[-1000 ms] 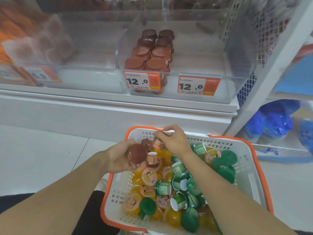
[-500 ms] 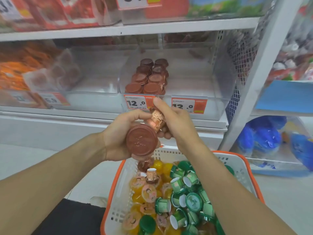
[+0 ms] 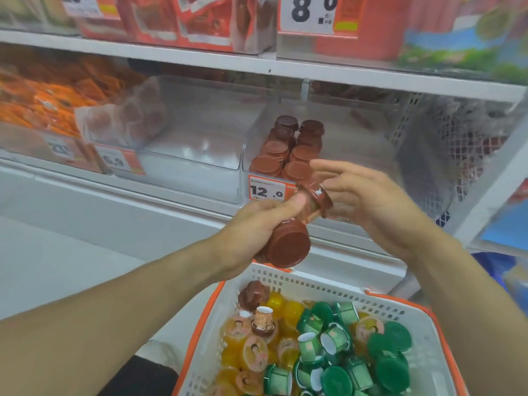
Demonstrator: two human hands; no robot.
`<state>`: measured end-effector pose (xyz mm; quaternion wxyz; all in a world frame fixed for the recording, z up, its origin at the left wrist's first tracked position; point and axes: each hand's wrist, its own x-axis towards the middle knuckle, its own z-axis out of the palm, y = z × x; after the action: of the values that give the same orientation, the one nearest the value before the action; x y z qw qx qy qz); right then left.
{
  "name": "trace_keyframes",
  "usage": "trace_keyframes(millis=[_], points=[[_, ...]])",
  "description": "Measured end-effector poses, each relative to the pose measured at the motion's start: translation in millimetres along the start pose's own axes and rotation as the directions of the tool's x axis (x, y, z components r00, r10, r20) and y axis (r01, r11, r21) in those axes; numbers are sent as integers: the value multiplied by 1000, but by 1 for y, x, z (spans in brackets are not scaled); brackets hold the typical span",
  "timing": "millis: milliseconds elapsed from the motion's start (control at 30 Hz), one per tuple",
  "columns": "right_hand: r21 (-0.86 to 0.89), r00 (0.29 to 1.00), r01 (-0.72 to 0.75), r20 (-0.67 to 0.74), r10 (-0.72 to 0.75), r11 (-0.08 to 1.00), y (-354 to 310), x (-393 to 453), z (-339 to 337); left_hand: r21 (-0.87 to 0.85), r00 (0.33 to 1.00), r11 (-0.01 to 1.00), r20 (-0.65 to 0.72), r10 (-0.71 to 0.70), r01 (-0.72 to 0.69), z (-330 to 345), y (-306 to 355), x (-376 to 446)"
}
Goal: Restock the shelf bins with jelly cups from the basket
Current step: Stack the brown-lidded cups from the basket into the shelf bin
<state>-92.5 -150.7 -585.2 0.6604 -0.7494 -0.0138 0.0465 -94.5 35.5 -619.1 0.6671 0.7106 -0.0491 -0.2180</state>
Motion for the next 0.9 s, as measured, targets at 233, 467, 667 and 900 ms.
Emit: trace_keyframes(millis=[233, 467, 667, 900], points=[[-219, 983, -23, 172, 62, 975, -29, 27, 7, 42, 936, 963, -228, 269, -267, -11, -4, 4], [-193, 995, 64, -68, -78, 979, -33, 80, 27, -162, 920, 987, -388, -57, -8, -20, 13, 12], [-565, 876, 86, -350, -332, 821, -20, 137, 32, -413, 953, 908, -240, -185, 72, -23, 22, 8], [-693, 854, 57, -339, -395, 718, -18, 173, 43, -453, 964, 888, -199, -179, 71, -27, 25, 7]])
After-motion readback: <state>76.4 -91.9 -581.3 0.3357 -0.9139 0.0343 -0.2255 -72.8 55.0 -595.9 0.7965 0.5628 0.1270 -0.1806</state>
